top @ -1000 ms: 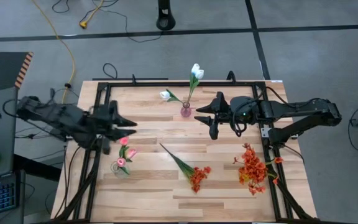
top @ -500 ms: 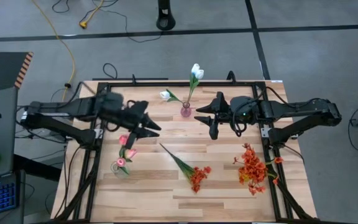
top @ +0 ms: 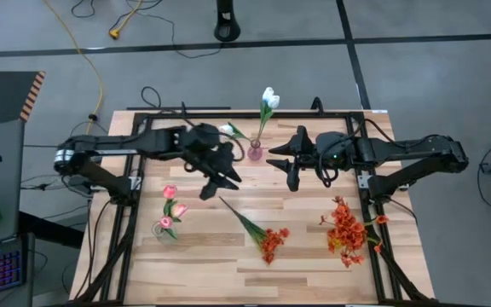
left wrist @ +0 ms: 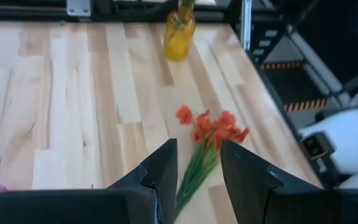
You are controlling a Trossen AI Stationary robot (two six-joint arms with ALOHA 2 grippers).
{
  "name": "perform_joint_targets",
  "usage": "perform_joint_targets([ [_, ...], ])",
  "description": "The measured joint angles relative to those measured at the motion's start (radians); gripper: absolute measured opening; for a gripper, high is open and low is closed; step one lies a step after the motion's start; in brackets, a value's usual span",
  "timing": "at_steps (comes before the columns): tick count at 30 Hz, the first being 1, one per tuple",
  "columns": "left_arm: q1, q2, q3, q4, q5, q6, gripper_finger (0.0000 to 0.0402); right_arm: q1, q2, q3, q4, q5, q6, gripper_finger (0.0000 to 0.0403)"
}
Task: Sort flowers into vase by color
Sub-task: Put the orange flower bouquet into the yellow vase
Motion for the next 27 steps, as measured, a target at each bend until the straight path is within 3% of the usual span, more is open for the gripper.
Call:
perform_joint_targets([
  [9, -0.024, 0.110, 0.000, 0.004, -0.008, 0.136, 0.0109, 0.000, 0.000, 0.000, -0.011, 0.000, 0.000, 0.0177],
  [13, -0.042, 0.155, 0.000, 0.004, -0.065, 0.192, 0.0109, 0.000, -0.011, -0.001, -0.015, 0.000, 0.000, 0.0177],
  [27, -0.118, 0.302, 0.001, 0.000, -0.103, 0.277, 0.0110, 0.000, -0.154, -0.001, -0.104, 0.000, 0.000, 0.0177],
])
